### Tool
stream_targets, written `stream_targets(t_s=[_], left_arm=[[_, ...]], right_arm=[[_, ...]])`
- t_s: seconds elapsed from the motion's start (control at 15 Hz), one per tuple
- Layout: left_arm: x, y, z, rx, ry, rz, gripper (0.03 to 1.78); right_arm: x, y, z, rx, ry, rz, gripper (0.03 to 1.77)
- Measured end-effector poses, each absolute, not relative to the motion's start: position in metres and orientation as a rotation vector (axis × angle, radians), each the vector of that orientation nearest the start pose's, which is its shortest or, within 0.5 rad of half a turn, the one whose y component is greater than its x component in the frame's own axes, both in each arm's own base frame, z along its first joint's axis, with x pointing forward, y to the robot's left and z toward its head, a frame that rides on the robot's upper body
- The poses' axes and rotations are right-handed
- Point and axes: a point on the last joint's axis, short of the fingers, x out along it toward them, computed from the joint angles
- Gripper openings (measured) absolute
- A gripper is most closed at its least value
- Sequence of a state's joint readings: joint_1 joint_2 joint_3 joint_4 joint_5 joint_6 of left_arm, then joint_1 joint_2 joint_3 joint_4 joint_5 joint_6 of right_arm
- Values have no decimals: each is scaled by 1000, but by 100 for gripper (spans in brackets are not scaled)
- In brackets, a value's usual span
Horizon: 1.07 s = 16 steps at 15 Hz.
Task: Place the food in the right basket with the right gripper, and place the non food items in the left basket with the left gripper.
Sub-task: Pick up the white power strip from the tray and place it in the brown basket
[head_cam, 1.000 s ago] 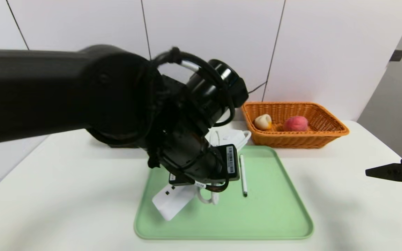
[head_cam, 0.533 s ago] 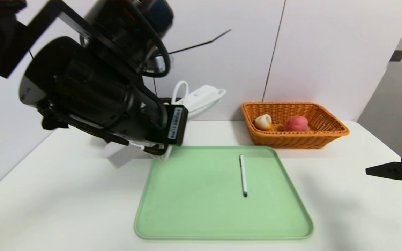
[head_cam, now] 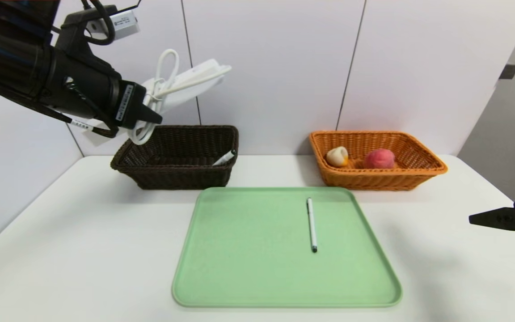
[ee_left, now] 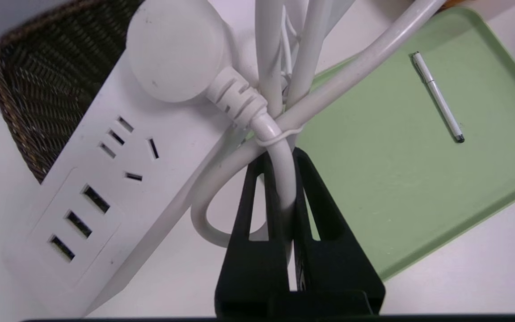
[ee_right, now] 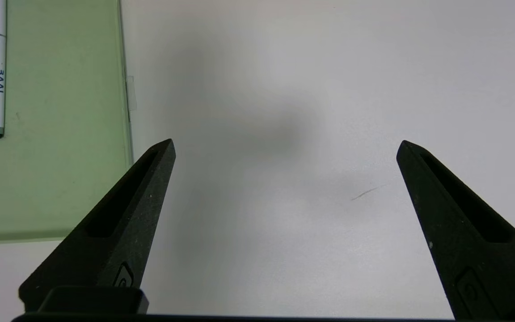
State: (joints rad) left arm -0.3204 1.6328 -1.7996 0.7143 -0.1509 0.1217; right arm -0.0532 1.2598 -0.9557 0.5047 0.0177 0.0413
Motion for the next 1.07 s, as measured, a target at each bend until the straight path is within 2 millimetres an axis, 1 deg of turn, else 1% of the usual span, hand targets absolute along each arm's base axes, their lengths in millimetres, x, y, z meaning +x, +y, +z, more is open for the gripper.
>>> stream_targets(t_s=[0.13,0.33,0.47,0.73,0.87,1.07], left_arm=[[263,-68,349,222,467,-563,12],[279,-55,339,314,459,-601,12],[293,-51,331,366,470,-601,12],[321,-41,307,525,491,-625,12],[333,-40,297,545,510,-631,12],[353,-41,292,543,513,-628,12]], right_arm=[[168,-9,231,67,807,-52,171],[168,-9,231,67,808,-57,171],[169,-9,231,66,808,-57,171],[170,-10,231,68,810,-60,171],[170,-10,230,69,813,-62,171],[170,-10,228,70,823,-63,171]])
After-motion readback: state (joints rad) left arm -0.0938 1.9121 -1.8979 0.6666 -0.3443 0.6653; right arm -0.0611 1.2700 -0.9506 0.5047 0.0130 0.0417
